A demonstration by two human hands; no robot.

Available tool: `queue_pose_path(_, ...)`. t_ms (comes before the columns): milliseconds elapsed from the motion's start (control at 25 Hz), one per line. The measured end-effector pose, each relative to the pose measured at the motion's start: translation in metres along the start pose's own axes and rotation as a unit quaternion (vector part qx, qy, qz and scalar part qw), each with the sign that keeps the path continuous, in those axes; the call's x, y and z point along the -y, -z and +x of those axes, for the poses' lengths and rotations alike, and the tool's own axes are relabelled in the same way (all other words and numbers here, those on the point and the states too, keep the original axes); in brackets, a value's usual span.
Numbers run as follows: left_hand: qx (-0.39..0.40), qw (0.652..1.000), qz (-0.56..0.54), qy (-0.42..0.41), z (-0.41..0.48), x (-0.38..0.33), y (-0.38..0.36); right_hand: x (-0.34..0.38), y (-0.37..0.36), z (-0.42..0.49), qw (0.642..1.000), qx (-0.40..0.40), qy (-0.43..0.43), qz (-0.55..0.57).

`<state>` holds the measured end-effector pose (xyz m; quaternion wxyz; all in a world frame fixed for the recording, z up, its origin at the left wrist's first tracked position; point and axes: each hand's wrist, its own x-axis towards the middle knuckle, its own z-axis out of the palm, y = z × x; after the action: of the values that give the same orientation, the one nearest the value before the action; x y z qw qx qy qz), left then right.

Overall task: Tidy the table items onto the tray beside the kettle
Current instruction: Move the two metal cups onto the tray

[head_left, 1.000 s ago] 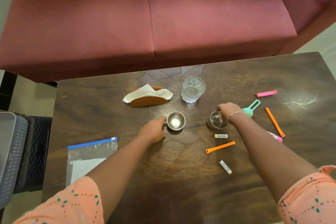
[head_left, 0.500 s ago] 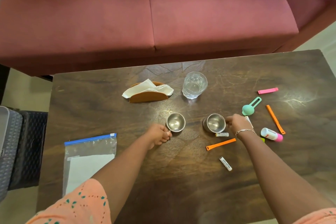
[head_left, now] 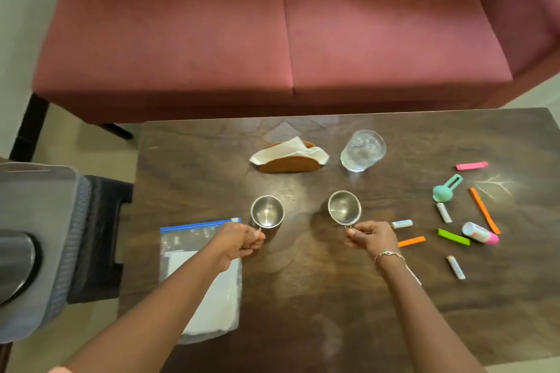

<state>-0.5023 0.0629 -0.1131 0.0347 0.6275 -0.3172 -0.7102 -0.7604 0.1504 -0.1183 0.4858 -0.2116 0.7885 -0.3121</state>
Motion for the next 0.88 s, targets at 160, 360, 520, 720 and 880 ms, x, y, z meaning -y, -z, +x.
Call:
queue_pose_path(160, -0.031, 0.999, -0.027, -0.014, -0.02, -0.002, 0.056, 0.034, -0.084, -0.026, 0.993, 0.033, -0.002, 0.112)
queue_pose_path(360, -0.105, 0.99, -0.088, -0.027, -0.058, -0.006, 0.168, 0.091, -0.222, -0.055, 0.976, 0.12, -0.012, 0.179)
queue_pose_path(520, -0.139, 0.984, -0.104, -0.03, -0.086, -0.021, 0.256, 0.126, -0.313, -0.068, 0.968, 0.164, -0.001, 0.191)
queue_pose_path(720, -0.186, 0.977, -0.096, -0.032, -0.111, -0.044, 0.375, 0.16, -0.418, -0.084, 0.955, 0.214, -0.003, 0.205)
queue_pose_path(880, -0.223, 0.972, -0.072, -0.011, -0.103, -0.045, 0.453, 0.17, -0.491, -0.091, 0.961, 0.217, -0.015, 0.169)
